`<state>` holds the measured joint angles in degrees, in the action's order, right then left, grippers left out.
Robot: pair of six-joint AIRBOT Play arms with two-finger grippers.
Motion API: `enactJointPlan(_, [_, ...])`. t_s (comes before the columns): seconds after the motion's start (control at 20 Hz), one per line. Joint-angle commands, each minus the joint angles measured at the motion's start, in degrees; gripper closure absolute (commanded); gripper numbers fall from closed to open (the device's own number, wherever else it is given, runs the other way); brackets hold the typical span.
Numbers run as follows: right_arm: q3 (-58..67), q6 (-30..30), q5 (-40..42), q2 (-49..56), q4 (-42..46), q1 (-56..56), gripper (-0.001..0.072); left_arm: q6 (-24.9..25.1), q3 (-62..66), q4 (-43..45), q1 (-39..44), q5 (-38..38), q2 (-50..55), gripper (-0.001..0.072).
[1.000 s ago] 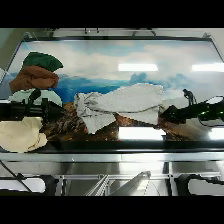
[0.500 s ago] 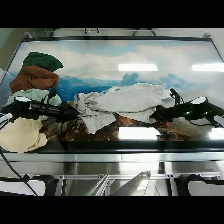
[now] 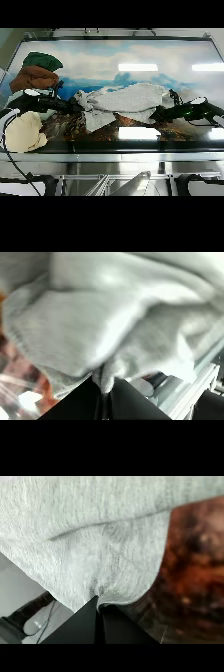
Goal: Fold the shirts.
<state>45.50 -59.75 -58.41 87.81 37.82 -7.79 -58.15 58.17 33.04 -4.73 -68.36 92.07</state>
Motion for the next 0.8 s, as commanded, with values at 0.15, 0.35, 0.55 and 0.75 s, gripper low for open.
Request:
enactJointPlan(0.15, [2.0,0.2,-9.4,-7.1,-0.6,-6.3,0.0699,-1.5,10.9,-1.4,-1.3,-18.2,-0.2,0.0690])
enactJointPlan(0.35, [9.2,0.2,-17.0,-20.0,-4.8,-17.7,0.0699,-1.5,16.0,-10.4,-4.5,-27.8,-4.6,0.0691])
enactJointPlan(0.55, [16.6,0.2,-17.7,-30.3,-15.9,-28.9,0.0699,-1.4,18.3,-22.8,-10.3,-30.7,-12.1,0.0689])
enactJointPlan(0.75, [19.5,3.3,-21.4,-38.8,-34.4,-34.3,0.0699,0.1,18.6,-38.1,-16.5,-35.5,-20.2,0.0689])
